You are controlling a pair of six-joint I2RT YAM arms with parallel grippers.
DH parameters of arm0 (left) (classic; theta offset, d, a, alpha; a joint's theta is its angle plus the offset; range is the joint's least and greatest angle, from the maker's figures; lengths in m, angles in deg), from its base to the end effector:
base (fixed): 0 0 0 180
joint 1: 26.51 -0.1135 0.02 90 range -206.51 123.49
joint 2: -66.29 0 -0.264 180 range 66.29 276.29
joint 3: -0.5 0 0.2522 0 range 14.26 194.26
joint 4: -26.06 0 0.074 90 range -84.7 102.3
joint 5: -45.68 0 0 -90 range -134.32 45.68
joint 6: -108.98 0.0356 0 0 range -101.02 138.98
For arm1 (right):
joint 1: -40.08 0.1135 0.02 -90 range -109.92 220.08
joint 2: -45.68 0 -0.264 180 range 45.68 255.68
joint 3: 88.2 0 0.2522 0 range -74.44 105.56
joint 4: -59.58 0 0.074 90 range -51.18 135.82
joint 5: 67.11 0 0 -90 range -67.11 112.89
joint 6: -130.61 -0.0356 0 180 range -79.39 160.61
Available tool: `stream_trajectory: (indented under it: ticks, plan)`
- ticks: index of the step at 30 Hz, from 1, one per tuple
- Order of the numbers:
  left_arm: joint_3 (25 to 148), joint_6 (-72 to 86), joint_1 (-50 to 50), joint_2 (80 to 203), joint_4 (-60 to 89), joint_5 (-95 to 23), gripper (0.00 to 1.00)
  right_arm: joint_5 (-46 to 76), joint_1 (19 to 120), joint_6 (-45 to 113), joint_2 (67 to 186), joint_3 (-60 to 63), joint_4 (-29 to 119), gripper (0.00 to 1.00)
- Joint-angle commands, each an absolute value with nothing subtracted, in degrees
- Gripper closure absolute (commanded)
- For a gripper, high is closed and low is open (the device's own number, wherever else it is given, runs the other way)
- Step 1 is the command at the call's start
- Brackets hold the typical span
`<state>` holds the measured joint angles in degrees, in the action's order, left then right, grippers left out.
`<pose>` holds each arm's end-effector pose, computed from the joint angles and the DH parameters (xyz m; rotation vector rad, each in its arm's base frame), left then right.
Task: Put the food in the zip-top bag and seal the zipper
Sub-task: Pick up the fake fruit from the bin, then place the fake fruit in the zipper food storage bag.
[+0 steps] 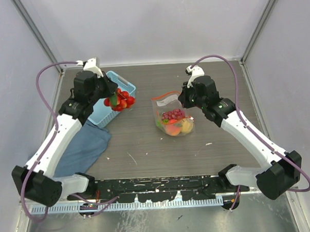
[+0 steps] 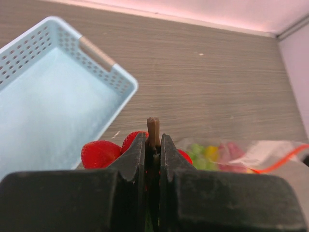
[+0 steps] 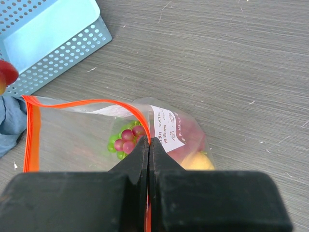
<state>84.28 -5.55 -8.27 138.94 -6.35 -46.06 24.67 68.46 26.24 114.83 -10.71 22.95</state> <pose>0.2766 -0.0900 0.3744 -0.1285 1.9663 -0.4634 0.2399 0.1283 0.3449 -0.2359 2.0787 0.4252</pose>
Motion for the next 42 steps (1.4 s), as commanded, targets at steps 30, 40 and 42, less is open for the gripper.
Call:
stream_trajectory:
  ticks: [30,40,42]
  plan:
    - [81.4,-3.9,20.5,138.0,35.0,-42.1,1.00,21.1,68.4,21.6,112.8,-12.0,28.0,0.99]
    - [78.1,-4.6,20.6,144.0,37.4,-41.5,1.00,20.4,68.4,21.3,112.1,-11.9,27.6,0.99]
    - [76.9,-4.6,20.6,144.4,37.5,-41.4,1.00,20.4,68.4,21.2,112.1,-11.8,27.6,0.99]
